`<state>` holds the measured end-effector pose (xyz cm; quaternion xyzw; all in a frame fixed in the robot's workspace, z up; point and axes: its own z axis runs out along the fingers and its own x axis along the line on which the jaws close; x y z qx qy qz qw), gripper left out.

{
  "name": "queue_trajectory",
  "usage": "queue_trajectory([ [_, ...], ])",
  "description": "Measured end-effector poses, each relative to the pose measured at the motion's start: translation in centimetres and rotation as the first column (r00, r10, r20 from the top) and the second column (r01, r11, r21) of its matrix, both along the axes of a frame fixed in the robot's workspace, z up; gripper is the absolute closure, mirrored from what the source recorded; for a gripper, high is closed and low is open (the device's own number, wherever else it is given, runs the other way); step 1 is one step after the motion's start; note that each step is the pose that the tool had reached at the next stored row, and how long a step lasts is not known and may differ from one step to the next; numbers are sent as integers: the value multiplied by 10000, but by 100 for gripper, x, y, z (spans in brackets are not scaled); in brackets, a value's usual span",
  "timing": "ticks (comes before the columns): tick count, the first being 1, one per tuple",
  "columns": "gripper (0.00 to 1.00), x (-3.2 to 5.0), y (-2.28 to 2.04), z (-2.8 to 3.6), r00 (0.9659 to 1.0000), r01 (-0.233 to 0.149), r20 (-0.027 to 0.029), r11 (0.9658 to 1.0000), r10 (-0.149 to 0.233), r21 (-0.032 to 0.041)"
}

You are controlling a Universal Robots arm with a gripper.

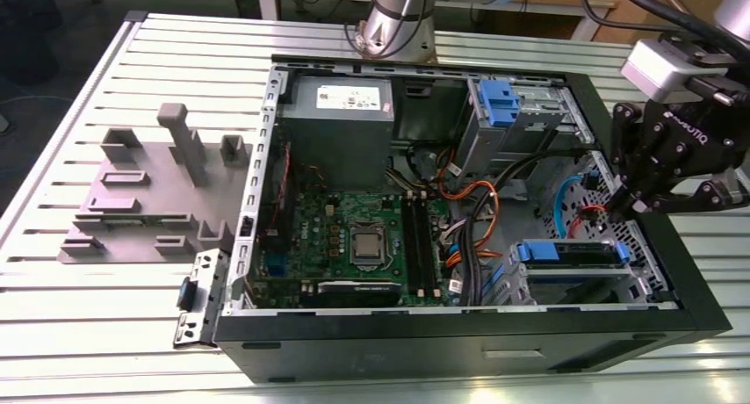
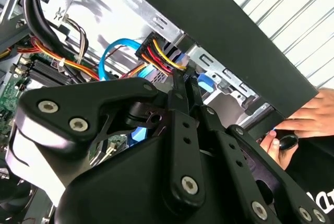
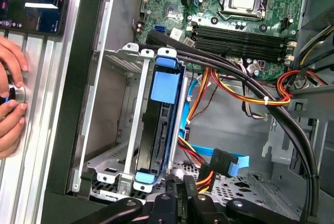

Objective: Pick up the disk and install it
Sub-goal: 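Insert the first disk wire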

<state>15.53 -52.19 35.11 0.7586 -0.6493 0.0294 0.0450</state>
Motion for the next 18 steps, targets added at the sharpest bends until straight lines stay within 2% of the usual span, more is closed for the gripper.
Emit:
queue_trajectory([
  [4,83,-74,-1,-3,10000,10,0,10000,-10,2],
  [14,83,-76,-1,-3,10000,42,0,10000,-42,2],
  [18,83,-80,-16,-4,10000,61,0,10000,-61,2],
])
